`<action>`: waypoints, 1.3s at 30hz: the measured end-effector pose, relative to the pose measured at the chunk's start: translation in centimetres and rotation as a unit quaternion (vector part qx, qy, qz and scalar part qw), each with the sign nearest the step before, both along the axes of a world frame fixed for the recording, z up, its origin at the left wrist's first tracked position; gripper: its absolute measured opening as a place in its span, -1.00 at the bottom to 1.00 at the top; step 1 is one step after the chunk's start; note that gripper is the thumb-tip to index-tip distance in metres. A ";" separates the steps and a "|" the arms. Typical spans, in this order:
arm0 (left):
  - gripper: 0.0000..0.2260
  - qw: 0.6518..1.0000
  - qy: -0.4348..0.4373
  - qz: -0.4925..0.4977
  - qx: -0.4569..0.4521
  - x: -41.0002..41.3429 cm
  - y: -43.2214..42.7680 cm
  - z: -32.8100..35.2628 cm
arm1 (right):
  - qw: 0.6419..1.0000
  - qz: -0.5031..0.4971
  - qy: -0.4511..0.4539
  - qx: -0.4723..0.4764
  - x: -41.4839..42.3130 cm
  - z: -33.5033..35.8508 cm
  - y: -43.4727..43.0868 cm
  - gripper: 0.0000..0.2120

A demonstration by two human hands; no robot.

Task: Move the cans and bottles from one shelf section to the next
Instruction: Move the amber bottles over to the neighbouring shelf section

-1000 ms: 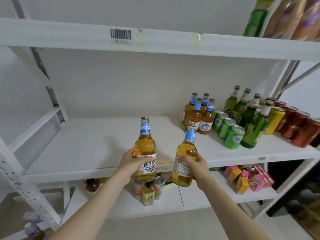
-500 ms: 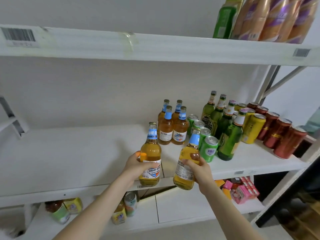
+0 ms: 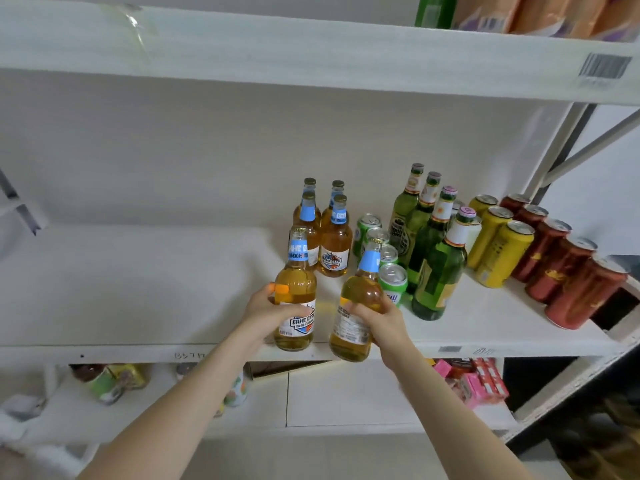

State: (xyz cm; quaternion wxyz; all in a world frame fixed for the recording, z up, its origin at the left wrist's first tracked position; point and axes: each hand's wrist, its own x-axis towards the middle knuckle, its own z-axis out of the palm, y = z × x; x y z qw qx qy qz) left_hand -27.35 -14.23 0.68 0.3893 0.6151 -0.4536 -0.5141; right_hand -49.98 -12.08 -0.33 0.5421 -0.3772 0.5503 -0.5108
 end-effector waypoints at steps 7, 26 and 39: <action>-0.33 1.000 0.002 -0.004 -0.005 1.0 -3.8 -0.1 | 1.000 -0.008 -0.017 -0.014 2.2 -0.2 -4.3 -0.51; -0.23 0.997 -0.004 -0.066 -0.038 0.7 -11.3 -2.7 | 0.993 -0.012 0.040 -0.107 2.9 -2.0 -9.9 -0.29; -0.28 0.997 0.019 -0.025 -0.068 1.6 -8.4 -6.3 | 0.989 -0.039 0.090 -0.114 3.4 -4.5 -7.8 -0.21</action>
